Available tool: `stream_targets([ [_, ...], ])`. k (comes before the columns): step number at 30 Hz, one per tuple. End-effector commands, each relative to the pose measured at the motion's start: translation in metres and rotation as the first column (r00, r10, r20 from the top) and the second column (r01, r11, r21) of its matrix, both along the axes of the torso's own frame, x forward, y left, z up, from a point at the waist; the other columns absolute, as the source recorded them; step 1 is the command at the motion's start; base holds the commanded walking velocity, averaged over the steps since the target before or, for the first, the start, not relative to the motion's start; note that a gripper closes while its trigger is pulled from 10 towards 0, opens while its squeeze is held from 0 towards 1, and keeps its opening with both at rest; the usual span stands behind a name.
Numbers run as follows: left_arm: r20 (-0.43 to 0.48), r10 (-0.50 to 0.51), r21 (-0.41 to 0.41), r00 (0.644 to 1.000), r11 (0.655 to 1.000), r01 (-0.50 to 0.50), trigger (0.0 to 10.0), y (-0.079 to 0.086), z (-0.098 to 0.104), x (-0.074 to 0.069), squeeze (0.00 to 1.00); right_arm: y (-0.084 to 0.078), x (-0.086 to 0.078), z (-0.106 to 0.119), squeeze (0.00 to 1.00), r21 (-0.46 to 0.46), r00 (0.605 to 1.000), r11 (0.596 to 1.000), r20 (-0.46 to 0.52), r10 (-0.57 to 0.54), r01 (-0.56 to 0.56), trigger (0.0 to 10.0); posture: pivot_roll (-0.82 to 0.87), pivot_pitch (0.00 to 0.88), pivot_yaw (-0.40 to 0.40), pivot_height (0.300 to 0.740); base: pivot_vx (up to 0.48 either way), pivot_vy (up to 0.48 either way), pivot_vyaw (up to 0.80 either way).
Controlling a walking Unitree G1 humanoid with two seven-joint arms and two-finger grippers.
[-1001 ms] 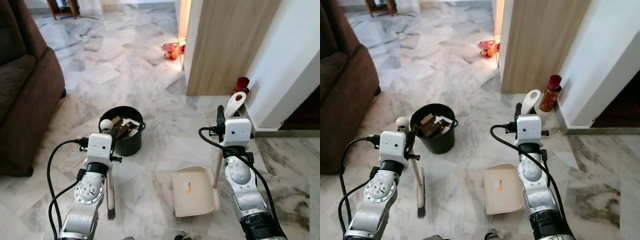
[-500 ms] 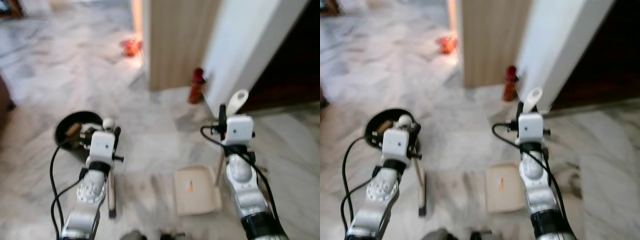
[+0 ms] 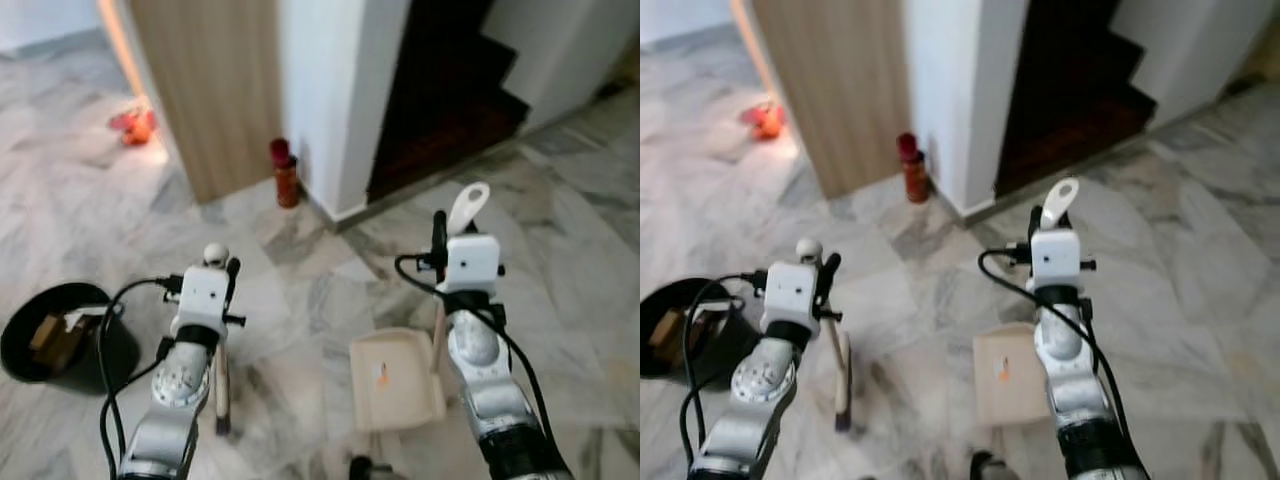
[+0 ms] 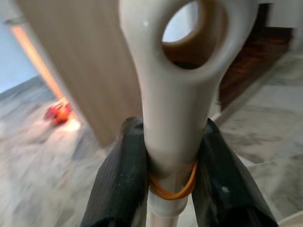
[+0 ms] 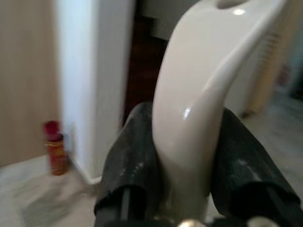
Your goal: Sweep floor
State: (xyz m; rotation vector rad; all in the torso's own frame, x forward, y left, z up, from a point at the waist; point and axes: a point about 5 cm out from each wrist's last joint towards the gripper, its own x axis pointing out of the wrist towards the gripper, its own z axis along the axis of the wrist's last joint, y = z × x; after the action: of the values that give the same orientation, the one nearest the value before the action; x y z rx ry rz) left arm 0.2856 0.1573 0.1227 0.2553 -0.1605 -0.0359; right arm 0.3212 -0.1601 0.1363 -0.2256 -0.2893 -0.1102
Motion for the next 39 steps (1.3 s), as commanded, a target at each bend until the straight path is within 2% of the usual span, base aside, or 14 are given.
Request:
stream_targets([
  [1,0.030,0.006,0.007,1.000,1.000,-0.006,10.0,0.0025,0.0060,-0.0007,0.00,0.0029,0.0000,0.0051,0.00,-0.011,1.000,1.000,0.028,0.015,-0.014,10.0,0.08,0.142,0.031,0.740,0.000,0.000,-0.80],
  [10,0.033,0.009,0.009,0.999,1.000,-0.009,10.0,0.0027,0.0058,0.0003,0.00,0.0035,0.0003,0.0042,0.00,-0.006,1.000,1.000,0.026,0.015,-0.015,10.0,0.08,0.124,0.030,0.740,0.000,-0.206,-0.80],
  [39,0.032,-0.013,0.012,0.999,1.000,0.013,10.0,-0.0019,0.0051,0.0009,0.00,0.0040,-0.0020,0.0017,0.00,-0.003,1.000,1.000,0.024,0.010,-0.010,10.0,0.07,0.099,0.038,0.740,0.000,0.000,-0.80],
])
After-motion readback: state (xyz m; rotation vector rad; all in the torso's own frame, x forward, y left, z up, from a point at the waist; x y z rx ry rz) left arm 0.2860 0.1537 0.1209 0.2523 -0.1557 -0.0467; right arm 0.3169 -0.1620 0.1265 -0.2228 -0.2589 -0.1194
